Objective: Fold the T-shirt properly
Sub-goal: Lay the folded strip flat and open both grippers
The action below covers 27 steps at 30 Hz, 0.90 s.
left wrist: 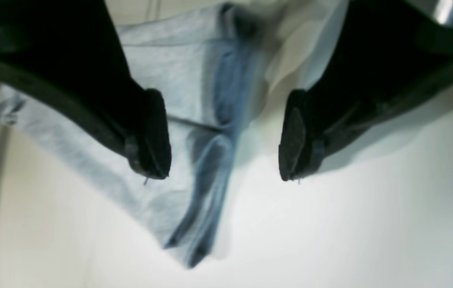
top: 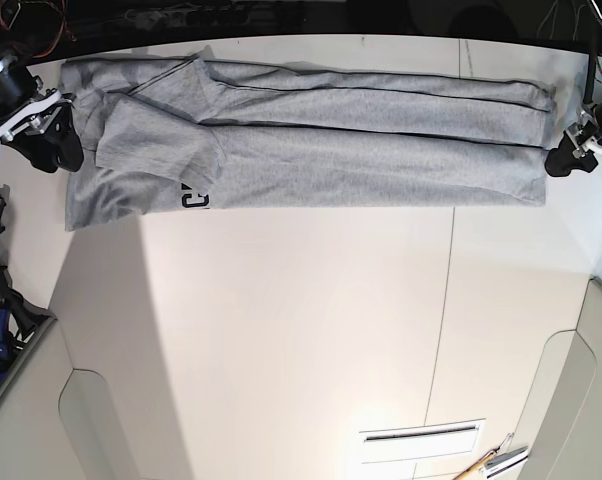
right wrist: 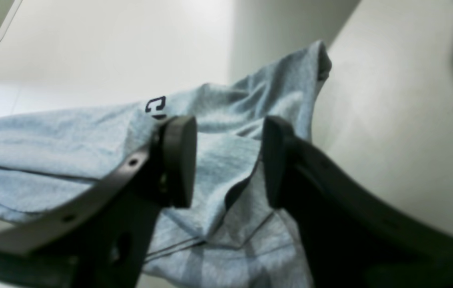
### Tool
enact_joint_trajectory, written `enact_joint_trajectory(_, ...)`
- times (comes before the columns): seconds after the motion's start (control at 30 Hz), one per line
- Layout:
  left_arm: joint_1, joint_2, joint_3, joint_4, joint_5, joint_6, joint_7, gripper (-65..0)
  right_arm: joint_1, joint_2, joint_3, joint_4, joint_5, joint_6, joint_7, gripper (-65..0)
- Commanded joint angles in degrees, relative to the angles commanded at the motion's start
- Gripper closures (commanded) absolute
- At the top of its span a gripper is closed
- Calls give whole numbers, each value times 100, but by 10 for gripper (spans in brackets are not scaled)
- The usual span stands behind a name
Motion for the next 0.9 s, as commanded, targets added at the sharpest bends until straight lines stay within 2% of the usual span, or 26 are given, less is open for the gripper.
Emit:
enact_joint_trajectory(0.17,15,136,487,0,-37,0,120,-458,0,0,0,0,0,0,-17,-270)
enact_joint_trajectory(0.3,114,98,570,2,-225,0,498,-458,0,0,0,0,0,0,-17,-270)
enact_joint_trajectory(0.43,468,76,570,2,-293,0,481,-455,2,0,0,0,42,0,-15,-270)
enact_joint_trajectory(0.5,557,79,570,2,-291,0,313,-442,2,0,0,0,50,0,-13,-270)
enact_joint_trajectory(0.53,555,90,570,2,-282,0,275,-404,0,0,0,0,63,0,-13,-270)
enact_joint_trajectory(0.57,551,96,570,2,-280,0,275,-332,2,0,0,0,76,0,-15,-270)
enact_joint_trajectory(0.63,551,92,570,2,-289,0,275,-143,2,0,0,0,85,2,-15,-270)
enact_joint_trajectory(0.7,546,90,570,2,-278,0,264,-25,2,0,0,0,87,0,-15,-270)
enact_joint_trajectory(0.73,544,90,570,2,-245,0,197,0,2,0,0,0,87,0,-15,-270)
enact_joint_trajectory(0.9,374,87,570,52,463,0,-267,0,0,0,0,0,87,0,-13,-270)
